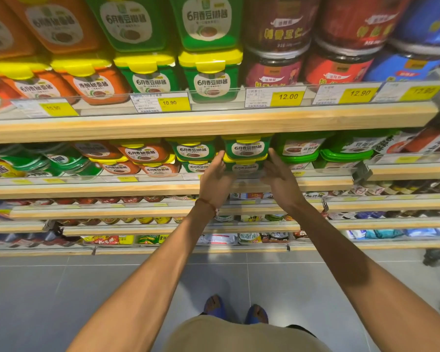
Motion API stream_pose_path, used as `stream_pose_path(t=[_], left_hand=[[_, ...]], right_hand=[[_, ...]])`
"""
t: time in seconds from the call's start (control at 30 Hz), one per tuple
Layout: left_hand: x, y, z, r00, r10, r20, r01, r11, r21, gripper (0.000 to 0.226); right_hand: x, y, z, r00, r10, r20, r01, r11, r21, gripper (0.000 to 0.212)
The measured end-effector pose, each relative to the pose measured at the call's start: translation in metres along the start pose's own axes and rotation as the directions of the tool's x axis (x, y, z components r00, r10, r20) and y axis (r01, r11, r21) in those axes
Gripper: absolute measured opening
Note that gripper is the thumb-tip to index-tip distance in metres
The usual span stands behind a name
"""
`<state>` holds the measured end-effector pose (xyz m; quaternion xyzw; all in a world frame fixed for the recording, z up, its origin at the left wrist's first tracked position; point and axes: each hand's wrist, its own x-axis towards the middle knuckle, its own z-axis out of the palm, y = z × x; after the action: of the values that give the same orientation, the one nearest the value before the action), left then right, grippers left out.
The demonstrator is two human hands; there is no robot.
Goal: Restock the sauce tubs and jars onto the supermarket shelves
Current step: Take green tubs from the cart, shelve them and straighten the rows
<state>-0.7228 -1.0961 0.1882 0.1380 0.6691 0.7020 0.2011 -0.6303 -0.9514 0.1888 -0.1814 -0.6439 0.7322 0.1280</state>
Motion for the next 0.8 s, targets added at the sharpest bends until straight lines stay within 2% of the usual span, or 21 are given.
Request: stream_pose_path(t=[0.07,0.13,0.23,0.37,0.4,0.53,0.67,0.77,0.8], left_hand=[[0.004,0.002,-0.001,1.000,-0.017,-0.009,0.017,1.000,0.008,0.035],[0.003,0.006,0.005,1.000,0.014,-0.014,-0.013,0.995,0.101,0.036],[-0.001,0.007,0.018,0.999,0.021,-0.039,-0.017,0.993,0.115,0.033],[0.006,-0.003,0.014,0.998,-0.012,-0.058,0.016,0.997,0.078,0.040],[0.010,-0.007,0.010,0.997,-0.053,-0.061,0.057,0.997,0.055,0.042],[0.013,-0.004,0.003,0.984,-0.167,-0.061,0.172,0.982,0.079,0.051],[0.005,0.007,0.007,0.984,-0.160,-0.078,0.169,0.978,0.124,0.065],[0.003,0.009,0.006,0.987,-0.150,-0.063,0.160,0.969,0.189,0.071],[0.002,0.010,0.006,0.989,-0.142,-0.050,0.149,0.966,0.211,0.070]], right_hand=[[0.004,-0.002,0.003,0.998,0.021,-0.062,-0.027,0.995,-0.099,0.073],[0.008,-0.006,0.009,0.999,0.017,-0.048,-0.027,0.975,-0.220,0.060],[0.019,0.003,0.007,0.999,0.039,0.023,-0.029,0.947,-0.320,0.082],[0.019,0.005,0.005,0.998,0.002,0.058,0.010,0.976,-0.216,0.067],[0.019,0.006,0.003,0.998,0.007,0.068,0.005,0.984,-0.180,0.072],[0.017,0.015,-0.004,0.994,0.020,0.105,-0.017,1.000,-0.023,0.114],[0.008,0.004,-0.002,0.997,0.024,0.079,-0.020,0.999,-0.050,0.094],[0.011,0.007,-0.005,0.996,0.046,0.073,-0.044,0.999,-0.032,0.111],[0.009,0.003,-0.006,0.996,0.044,0.073,-0.040,0.997,-0.060,0.107]])
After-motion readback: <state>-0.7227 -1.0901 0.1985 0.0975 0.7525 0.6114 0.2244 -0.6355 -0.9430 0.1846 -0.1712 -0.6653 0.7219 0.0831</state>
